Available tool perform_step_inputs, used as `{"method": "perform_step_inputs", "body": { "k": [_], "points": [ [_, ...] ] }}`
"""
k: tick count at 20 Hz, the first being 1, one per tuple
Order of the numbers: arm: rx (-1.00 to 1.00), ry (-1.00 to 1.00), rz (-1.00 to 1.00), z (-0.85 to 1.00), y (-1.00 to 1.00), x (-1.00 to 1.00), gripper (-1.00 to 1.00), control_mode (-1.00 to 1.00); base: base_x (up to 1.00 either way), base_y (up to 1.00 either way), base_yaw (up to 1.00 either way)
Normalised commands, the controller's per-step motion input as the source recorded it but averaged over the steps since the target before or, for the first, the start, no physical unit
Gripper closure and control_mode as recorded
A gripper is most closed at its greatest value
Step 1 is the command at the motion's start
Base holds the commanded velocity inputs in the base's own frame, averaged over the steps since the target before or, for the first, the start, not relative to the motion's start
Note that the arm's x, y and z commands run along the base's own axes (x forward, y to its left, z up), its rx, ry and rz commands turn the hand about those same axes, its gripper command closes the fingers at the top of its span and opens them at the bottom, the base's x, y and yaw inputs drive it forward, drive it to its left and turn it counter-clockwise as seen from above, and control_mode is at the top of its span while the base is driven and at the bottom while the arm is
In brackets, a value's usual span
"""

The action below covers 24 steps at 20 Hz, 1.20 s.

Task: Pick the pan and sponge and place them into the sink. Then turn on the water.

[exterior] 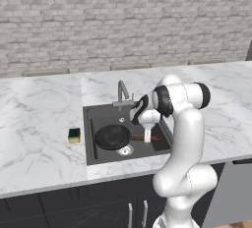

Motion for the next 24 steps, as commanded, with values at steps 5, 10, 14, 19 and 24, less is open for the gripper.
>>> {"method": "perform_step_inputs", "body": {
  "k": [5,10,14,19,24],
  "points": [
    [0.05,-0.06,-0.03,-0.23,0.63,-0.05,1.0,-1.0,0.0,0.0,0.0],
    [0.0,-0.02,-0.01,-0.36,0.36,0.0,1.0,-1.0,0.0,0.0,0.0],
    [0.0,-0.03,0.0,-0.54,0.41,0.0,1.0,-1.0,0.0,0.0,0.0],
    [-0.03,-0.07,0.0,0.15,0.25,0.0,-1.0,-1.0,0.0,0.0,0.0],
    [-0.05,-0.11,0.0,0.78,0.03,-0.03,-1.0,-1.0,0.0,0.0,0.0]
  ]
}}
